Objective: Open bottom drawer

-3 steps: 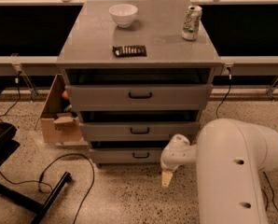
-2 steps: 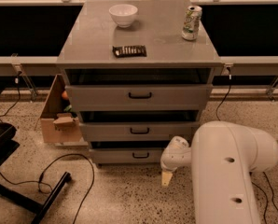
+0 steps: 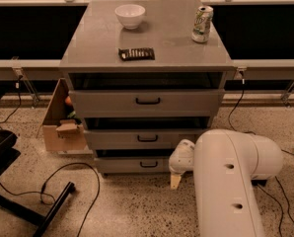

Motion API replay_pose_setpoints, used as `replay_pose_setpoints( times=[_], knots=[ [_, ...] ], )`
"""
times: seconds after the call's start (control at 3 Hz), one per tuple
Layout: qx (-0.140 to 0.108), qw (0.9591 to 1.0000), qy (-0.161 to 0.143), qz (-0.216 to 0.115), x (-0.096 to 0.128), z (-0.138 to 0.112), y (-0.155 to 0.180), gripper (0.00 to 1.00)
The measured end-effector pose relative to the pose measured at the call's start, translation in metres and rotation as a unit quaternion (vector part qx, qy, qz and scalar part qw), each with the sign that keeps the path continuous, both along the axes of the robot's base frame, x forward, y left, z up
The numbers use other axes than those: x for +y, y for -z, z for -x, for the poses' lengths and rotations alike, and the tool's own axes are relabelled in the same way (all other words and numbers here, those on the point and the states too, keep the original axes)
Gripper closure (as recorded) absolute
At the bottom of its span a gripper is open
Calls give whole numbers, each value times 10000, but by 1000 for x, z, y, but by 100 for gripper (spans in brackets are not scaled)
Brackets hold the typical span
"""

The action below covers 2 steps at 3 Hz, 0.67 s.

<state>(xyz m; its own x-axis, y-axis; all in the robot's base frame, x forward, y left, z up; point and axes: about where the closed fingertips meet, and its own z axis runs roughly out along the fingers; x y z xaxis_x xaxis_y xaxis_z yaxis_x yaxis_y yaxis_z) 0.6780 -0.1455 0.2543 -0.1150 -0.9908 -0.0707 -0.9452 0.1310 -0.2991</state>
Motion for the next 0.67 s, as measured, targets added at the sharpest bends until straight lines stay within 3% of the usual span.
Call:
replay_pose_setpoints(
  times=[0.67],
  knots=[
    [275,9996,95,-26,-2,-11,47,0]
  ],
)
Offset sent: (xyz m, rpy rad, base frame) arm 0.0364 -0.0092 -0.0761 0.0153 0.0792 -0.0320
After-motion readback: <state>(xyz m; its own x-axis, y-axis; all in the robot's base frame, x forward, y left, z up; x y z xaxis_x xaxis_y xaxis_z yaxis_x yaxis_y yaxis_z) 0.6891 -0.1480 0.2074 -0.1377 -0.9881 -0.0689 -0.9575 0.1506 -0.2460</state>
